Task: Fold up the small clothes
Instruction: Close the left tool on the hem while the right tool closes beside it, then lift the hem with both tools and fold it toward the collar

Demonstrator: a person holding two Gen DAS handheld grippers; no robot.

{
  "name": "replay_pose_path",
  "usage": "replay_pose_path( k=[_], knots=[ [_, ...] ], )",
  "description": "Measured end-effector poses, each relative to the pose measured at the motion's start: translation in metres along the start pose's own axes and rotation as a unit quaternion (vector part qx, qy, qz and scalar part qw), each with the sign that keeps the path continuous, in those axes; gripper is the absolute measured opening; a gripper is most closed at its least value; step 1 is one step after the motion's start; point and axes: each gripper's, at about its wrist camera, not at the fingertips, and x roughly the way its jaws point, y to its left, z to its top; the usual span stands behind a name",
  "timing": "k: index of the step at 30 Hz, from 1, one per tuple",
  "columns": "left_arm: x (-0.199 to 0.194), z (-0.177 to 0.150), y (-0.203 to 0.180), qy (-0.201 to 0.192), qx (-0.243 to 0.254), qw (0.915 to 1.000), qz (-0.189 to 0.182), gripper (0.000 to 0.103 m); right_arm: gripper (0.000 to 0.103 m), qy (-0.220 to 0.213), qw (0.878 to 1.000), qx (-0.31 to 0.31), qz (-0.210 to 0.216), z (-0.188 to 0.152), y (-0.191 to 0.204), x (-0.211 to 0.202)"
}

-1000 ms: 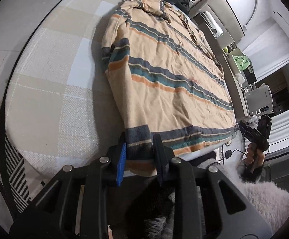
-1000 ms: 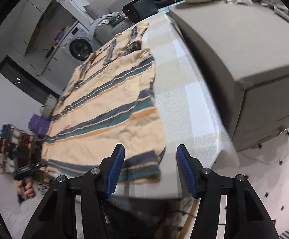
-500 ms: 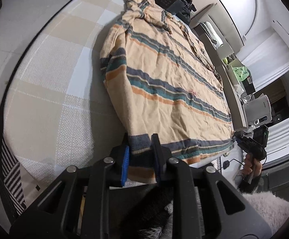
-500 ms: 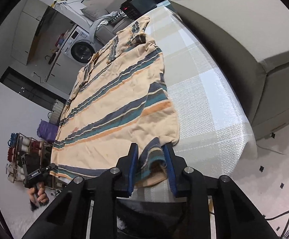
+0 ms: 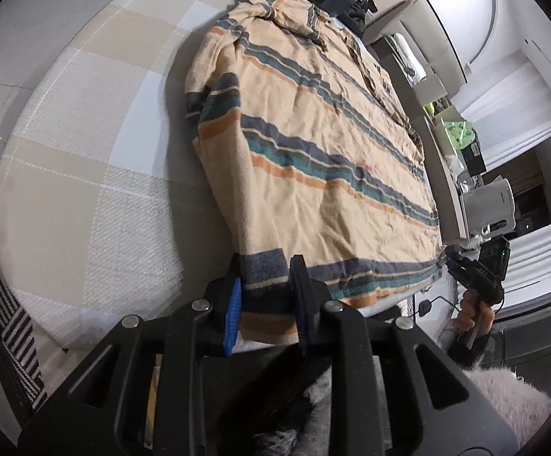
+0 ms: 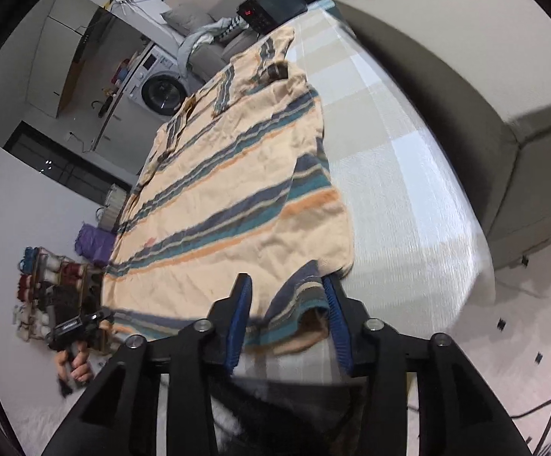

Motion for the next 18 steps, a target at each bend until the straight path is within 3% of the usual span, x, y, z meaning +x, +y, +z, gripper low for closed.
replay_pose_path(
  k=[2, 3, 6, 11, 18],
  knots=[
    [-0.001, -0.001, -0.002, -0.01, 0.006, 0.9999, 0.003, 0.012, 0.007, -0.006, 0.999, -0.003, -0.034, 0.001, 0.003, 0.003],
    [-0.002, -0.002, -0.003, -0.016, 0.011, 0.9998, 0.003, 0.006, 0.007, -0.01, 0.999, -0.006, -0.046, 0.001, 0.005, 0.003],
    [-0.017, 0.0, -0.009, -0.046, 0.024, 0.9986, 0.0, 0.005, 0.006, -0.021, 0.998, -0.02, -0.052, -0.002, 0.011, -0.004],
    [-0.045, 0.004, -0.016, -0.088, 0.033, 0.9955, -0.009, 0.004, 0.006, -0.058, 0.998, -0.026, 0.008, -0.003, 0.025, -0.032],
    [-0.076, 0.01, -0.018, -0.137, 0.03, 0.989, -0.047, 0.004, 0.006, -0.15, 0.983, -0.056, 0.092, -0.003, 0.059, -0.078]
  ],
)
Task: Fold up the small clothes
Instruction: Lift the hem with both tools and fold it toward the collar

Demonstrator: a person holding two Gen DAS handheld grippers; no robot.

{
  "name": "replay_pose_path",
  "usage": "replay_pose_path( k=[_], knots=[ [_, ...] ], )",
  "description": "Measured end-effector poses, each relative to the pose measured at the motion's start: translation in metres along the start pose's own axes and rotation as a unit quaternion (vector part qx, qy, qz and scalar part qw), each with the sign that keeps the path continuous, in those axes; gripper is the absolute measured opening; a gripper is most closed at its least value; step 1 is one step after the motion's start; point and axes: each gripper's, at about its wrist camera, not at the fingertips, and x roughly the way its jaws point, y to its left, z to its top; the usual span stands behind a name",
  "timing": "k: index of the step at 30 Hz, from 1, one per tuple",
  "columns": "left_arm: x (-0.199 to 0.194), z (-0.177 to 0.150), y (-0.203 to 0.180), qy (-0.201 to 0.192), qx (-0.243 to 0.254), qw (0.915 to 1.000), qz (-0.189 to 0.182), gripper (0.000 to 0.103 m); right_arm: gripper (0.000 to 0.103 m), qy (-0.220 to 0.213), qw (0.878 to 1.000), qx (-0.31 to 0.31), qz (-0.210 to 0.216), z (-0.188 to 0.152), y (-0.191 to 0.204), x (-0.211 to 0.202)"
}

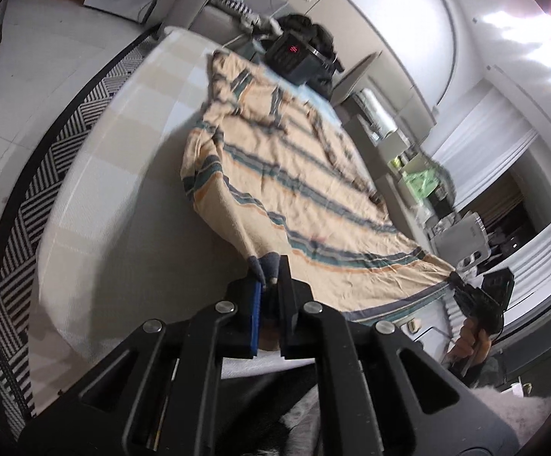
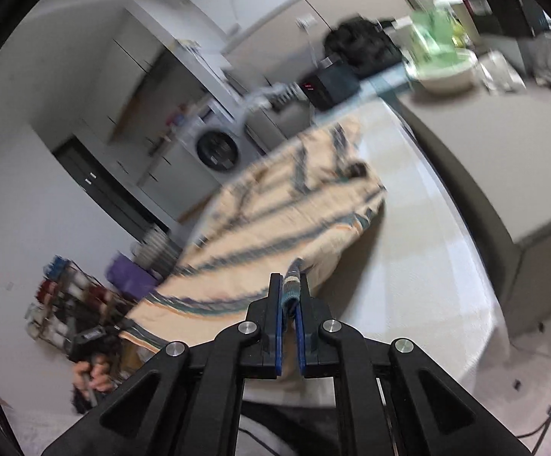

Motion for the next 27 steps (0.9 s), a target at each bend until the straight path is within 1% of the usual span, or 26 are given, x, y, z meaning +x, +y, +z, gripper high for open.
replay_pose_path(
  k=[2, 5, 8, 10, 13, 15, 17, 19, 22, 23, 27],
  knots=[
    [-0.004, 0.005, -0.005, -0.014, 0.0, 0.9999, -0.007, 0.004, 0.006, -0.029, 0.999, -0.01, 0.009, 0.002, 0.008, -0.007],
    [-0.007, 0.014, -0.008, -0.029, -0.003, 0.9995, -0.014, 0.004, 0.006, -0.063, 0.998, -0.012, 0.0, 0.009, 0.013, -0.004],
    [-0.004, 0.029, -0.009, -0.038, -0.006, 0.9992, -0.012, 0.004, 0.006, -0.097, 0.995, -0.016, -0.018, 0.018, 0.017, 0.004],
    [-0.002, 0.042, -0.01, -0.044, -0.006, 0.999, -0.012, 0.004, 0.006, -0.112, 0.993, -0.016, -0.016, 0.026, 0.019, 0.011],
    [0.005, 0.066, -0.014, -0.055, 0.001, 0.9984, -0.015, 0.004, 0.006, -0.155, 0.988, -0.012, -0.021, 0.045, 0.024, 0.022],
    [0.01, 0.086, -0.016, -0.069, 0.003, 0.9973, -0.026, 0.004, 0.006, -0.18, 0.984, -0.002, -0.02, 0.058, 0.025, 0.028],
    [0.017, 0.106, -0.021, -0.081, 0.01, 0.9961, -0.032, 0.004, 0.006, -0.21, 0.977, 0.013, -0.034, 0.074, 0.025, 0.038],
    [0.027, 0.132, -0.026, -0.091, 0.015, 0.9949, -0.042, 0.004, 0.006, -0.23, 0.972, 0.024, -0.049, 0.092, 0.024, 0.049],
    [0.045, 0.172, -0.033, -0.104, 0.02, 0.9932, -0.048, 0.004, 0.006, -0.242, 0.967, 0.04, -0.072, 0.122, 0.017, 0.071],
    [0.052, 0.184, -0.034, -0.107, 0.021, 0.9928, -0.049, 0.004, 0.006, -0.242, 0.966, 0.043, -0.075, 0.129, 0.014, 0.074],
    [0.083, 0.233, -0.032, -0.119, 0.017, 0.9915, -0.049, 0.004, 0.006, -0.234, 0.966, 0.059, -0.093, 0.168, -0.005, 0.114]
  ],
)
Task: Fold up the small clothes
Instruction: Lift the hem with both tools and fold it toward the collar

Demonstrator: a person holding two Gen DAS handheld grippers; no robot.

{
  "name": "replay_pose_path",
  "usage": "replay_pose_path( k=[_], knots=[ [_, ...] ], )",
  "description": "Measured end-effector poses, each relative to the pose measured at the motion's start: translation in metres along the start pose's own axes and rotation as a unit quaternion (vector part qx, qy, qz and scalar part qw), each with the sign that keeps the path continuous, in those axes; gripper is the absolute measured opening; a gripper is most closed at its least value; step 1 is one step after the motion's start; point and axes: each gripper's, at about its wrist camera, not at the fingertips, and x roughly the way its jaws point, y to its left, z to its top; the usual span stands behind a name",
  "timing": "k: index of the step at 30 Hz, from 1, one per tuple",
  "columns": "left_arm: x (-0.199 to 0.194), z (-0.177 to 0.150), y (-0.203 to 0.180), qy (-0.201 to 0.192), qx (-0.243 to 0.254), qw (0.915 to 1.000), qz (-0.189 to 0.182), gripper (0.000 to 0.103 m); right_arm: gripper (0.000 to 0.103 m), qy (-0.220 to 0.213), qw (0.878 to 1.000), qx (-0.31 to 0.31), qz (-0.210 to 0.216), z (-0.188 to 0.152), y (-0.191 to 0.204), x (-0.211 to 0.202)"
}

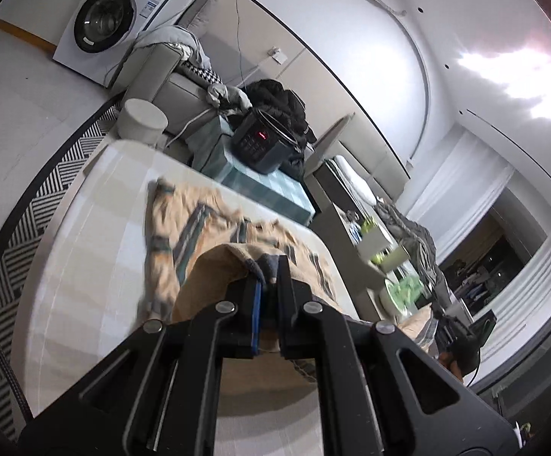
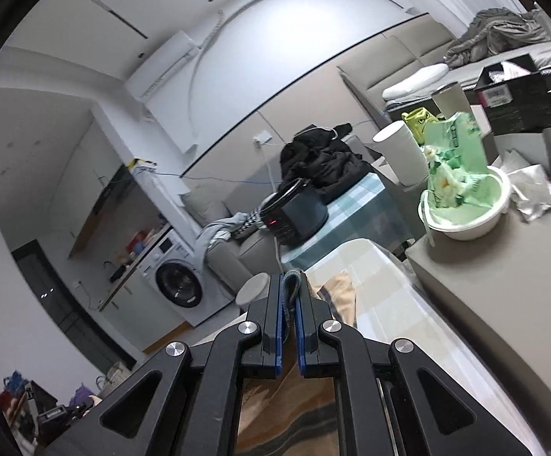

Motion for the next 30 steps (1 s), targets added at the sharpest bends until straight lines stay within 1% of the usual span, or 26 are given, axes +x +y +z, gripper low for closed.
replay_pose_path(
  k=[2, 6, 13, 22, 27, 30],
  knots=[
    [0.025, 0.019, 0.009, -0.001, -0.011, 0.9999, 0.003, 0.004, 0.006, 0.005, 1.0, 0.01, -0.009, 0.007, -0.005, 0.027],
    [0.072, 0.047, 0.024, 0.002, -0.015, 0.9997, 0.021, 0.004, 0.006, 0.019, 1.0, 0.007, -0.024, 0.014, -0.006, 0.075],
    [0.139, 0.07, 0.055, 0.02, -0.027, 0.9984, 0.045, 0.004, 0.006, 0.047, 0.998, -0.006, -0.037, 0.023, -0.002, 0.152],
    [0.198, 0.092, 0.107, 0.026, -0.071, 0.9948, 0.069, 0.004, 0.006, 0.067, 0.996, 0.005, -0.064, 0.028, -0.007, 0.235],
    [0.225, 0.105, 0.124, 0.028, -0.08, 0.9935, 0.076, 0.004, 0.006, 0.073, 0.995, 0.015, -0.07, 0.033, -0.017, 0.272],
    [0.24, 0.113, 0.132, 0.03, -0.076, 0.9932, 0.083, 0.004, 0.006, 0.078, 0.994, 0.01, -0.077, 0.035, -0.019, 0.29]
  ],
)
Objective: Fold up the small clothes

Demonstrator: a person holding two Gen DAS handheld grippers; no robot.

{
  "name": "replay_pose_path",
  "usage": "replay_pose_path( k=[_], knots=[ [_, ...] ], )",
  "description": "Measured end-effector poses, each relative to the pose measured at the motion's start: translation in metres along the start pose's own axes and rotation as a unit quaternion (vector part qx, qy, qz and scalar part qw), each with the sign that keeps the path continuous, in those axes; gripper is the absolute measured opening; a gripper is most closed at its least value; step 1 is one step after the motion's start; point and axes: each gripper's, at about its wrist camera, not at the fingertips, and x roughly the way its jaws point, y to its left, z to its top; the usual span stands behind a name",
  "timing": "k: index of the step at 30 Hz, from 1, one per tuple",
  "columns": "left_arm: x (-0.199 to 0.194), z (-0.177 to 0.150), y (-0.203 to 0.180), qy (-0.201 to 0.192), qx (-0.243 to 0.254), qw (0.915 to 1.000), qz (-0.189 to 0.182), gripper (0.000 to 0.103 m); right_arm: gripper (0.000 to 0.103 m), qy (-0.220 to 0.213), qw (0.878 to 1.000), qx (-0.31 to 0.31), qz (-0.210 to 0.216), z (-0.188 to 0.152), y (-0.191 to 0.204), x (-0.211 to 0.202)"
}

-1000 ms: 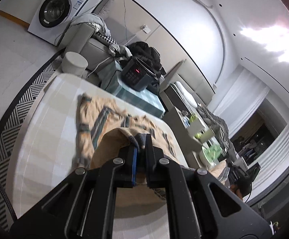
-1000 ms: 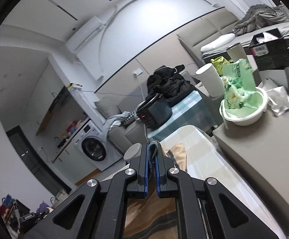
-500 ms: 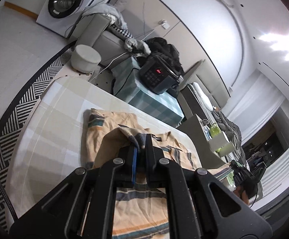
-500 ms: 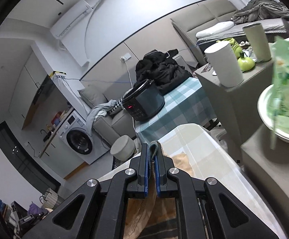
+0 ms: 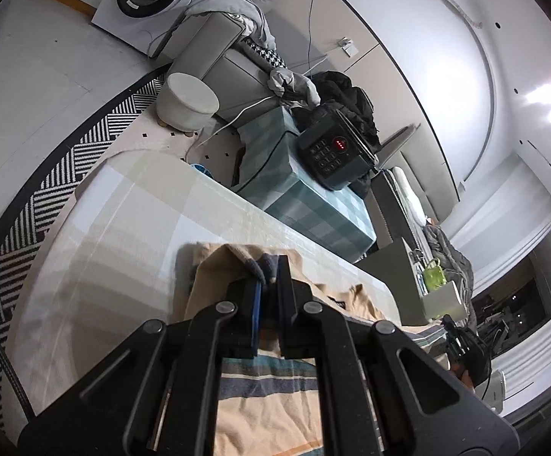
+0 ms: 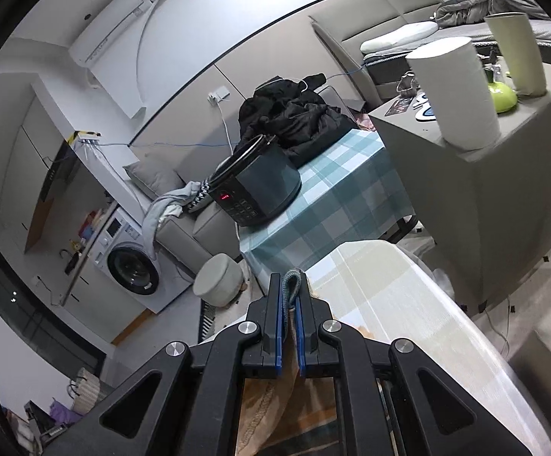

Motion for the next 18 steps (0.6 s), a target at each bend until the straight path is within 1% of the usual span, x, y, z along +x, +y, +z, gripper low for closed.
replay_pose_path(
  k=[4, 5, 6, 7, 8, 9, 11, 12, 13, 14, 15, 16, 17, 18],
  knots=[
    [0.032, 0.005, 0.006, 0.023, 0.017, 0.999, 0.035, 0.004, 0.006, 0.023, 1.0, -0.003, -0.019, 0.0, -0.006, 0.031],
    [0.04, 0.006, 0.009, 0.029, 0.016, 0.9986, 0.042, 0.004, 0.008, 0.033, 0.999, -0.001, -0.026, -0.001, -0.009, 0.041],
    [0.048, 0.007, 0.013, 0.036, 0.013, 0.9981, 0.049, 0.005, 0.015, 0.044, 0.999, 0.0, -0.032, -0.001, -0.01, 0.048],
    [0.057, 0.008, 0.018, 0.044, 0.011, 0.9972, 0.059, 0.006, 0.02, 0.064, 0.997, 0.001, -0.041, -0.002, -0.014, 0.06],
    [0.064, 0.009, 0.021, 0.051, 0.009, 0.9966, 0.064, 0.006, 0.031, 0.074, 0.996, 0.002, -0.044, -0.003, -0.017, 0.063],
    [0.069, 0.009, 0.025, 0.057, 0.006, 0.9961, 0.067, 0.006, 0.037, 0.082, 0.996, 0.003, -0.047, -0.004, -0.021, 0.067],
    [0.076, 0.009, 0.032, 0.063, 0.001, 0.9954, 0.072, 0.008, 0.04, 0.085, 0.995, 0.003, -0.045, -0.007, -0.025, 0.065],
    [0.076, 0.009, 0.034, 0.061, 0.0, 0.9956, 0.071, 0.008, 0.043, 0.086, 0.995, -0.002, -0.043, -0.009, -0.024, 0.062],
    [0.074, 0.009, 0.035, 0.06, 0.0, 0.9959, 0.069, 0.011, 0.045, 0.087, 0.995, -0.008, -0.039, -0.011, -0.023, 0.059],
    [0.072, 0.009, 0.035, 0.056, 0.001, 0.9959, 0.071, 0.015, 0.046, 0.092, 0.995, -0.014, -0.035, -0.013, -0.022, 0.056],
    [0.067, 0.008, 0.035, 0.049, 0.005, 0.9955, 0.081, 0.042, 0.046, 0.103, 0.994, -0.019, -0.028, -0.017, -0.021, 0.054],
    [0.055, 0.007, 0.032, 0.034, 0.009, 0.9948, 0.096, 0.075, 0.046, 0.112, 0.993, -0.024, -0.022, -0.021, -0.019, 0.05],
    [0.047, 0.009, 0.033, 0.017, 0.007, 0.9949, 0.099, 0.083, 0.046, 0.118, 0.992, -0.028, -0.017, -0.025, -0.017, 0.047],
    [0.04, 0.011, 0.034, 0.005, 0.003, 0.9955, 0.095, 0.083, 0.046, 0.123, 0.992, -0.035, -0.012, -0.028, -0.015, 0.043]
  ],
)
